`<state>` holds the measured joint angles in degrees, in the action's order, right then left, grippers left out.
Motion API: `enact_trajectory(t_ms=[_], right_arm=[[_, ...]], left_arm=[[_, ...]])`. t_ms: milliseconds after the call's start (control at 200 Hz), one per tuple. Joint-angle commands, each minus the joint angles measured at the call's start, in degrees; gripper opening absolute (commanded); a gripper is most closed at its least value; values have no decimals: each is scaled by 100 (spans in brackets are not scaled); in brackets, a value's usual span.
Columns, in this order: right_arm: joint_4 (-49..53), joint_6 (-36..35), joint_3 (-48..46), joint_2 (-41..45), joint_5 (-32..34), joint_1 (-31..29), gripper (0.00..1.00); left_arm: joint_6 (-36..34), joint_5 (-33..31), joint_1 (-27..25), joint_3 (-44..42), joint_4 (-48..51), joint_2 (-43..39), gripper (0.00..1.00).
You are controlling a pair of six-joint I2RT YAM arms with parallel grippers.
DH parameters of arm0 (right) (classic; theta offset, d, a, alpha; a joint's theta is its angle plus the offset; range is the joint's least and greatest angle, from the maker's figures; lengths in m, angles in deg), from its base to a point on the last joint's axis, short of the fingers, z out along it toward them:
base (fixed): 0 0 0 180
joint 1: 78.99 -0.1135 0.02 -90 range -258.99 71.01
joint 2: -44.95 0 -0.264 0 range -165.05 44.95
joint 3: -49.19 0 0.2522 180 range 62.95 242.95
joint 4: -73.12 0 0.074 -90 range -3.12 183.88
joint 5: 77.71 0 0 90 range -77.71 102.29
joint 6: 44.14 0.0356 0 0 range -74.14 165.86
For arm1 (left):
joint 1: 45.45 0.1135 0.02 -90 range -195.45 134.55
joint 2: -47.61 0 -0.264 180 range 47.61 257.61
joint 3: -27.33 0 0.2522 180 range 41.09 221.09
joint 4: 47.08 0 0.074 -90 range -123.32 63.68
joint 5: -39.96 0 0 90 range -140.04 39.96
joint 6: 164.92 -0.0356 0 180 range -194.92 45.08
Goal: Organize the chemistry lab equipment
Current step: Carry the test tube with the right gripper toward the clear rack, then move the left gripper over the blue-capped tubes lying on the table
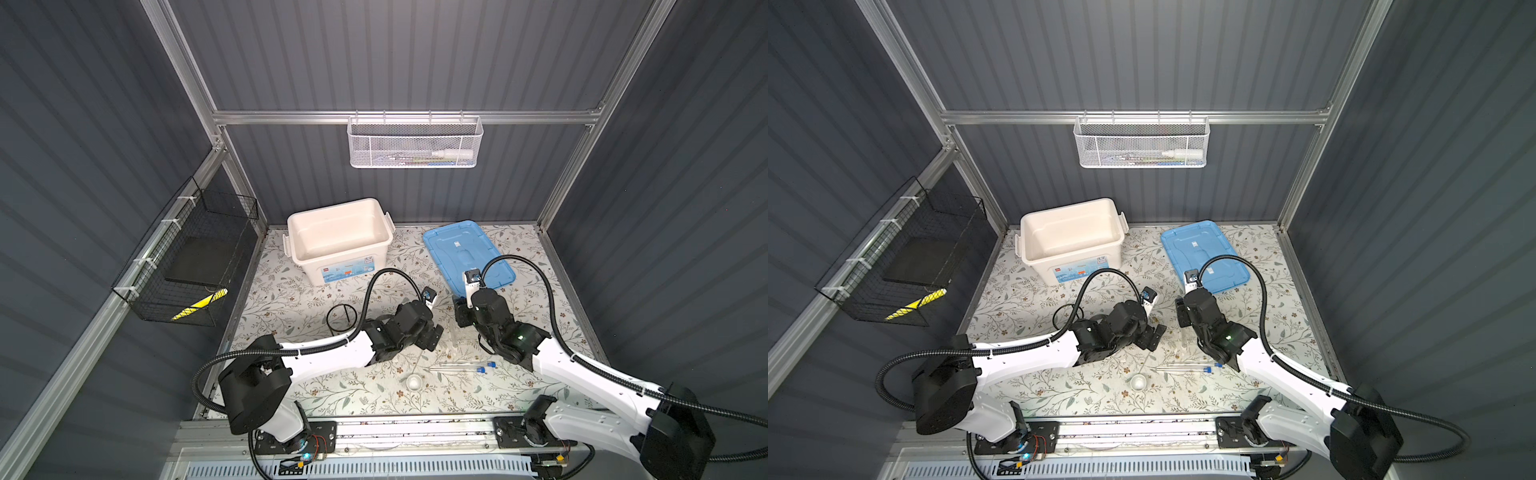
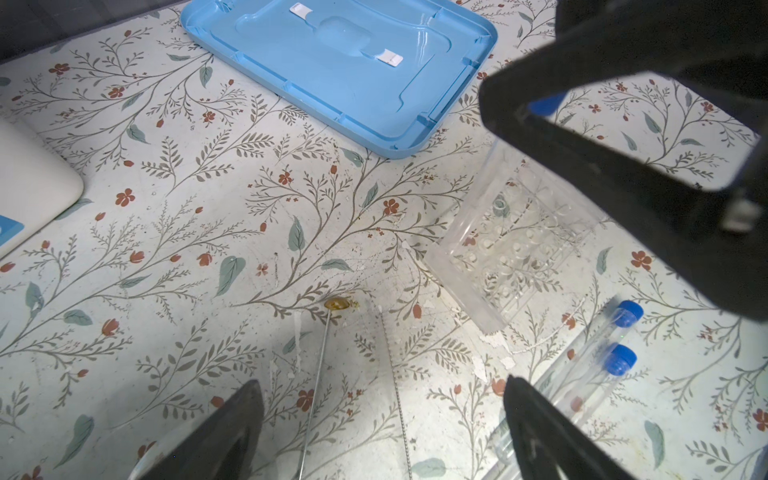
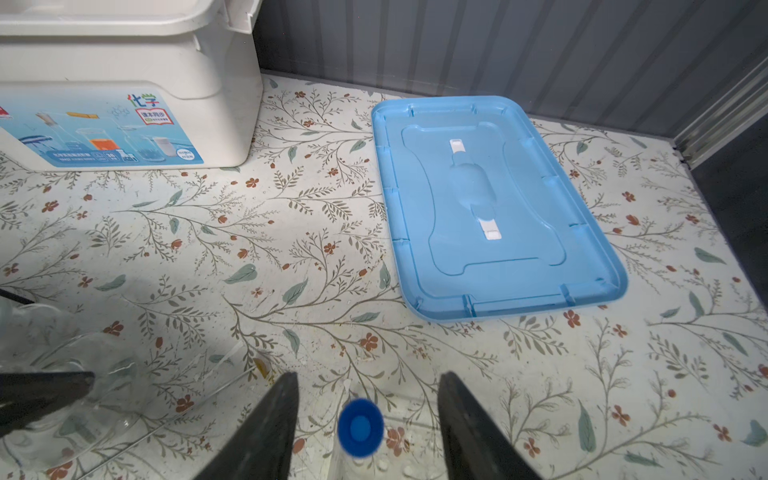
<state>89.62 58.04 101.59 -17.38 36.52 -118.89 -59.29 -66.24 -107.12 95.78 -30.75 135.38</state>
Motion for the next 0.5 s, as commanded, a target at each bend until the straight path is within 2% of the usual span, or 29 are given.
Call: enact_trajectory(t_ms=[0,150,290,495], right_arm=[[340,245,171,80,-62,65,61],[437,481,189,403,-331,315,68],[610,641,237,661,-500,578,80],[866,908,212,1003,-900,1159,85]], left_arm=[[-179,-114,-103,166,190,81,92],[-352,-78,-196,264,300,159,92],[-622,40,-324,467,517,335,91],[-1102,412,-540,747,892,643,85]])
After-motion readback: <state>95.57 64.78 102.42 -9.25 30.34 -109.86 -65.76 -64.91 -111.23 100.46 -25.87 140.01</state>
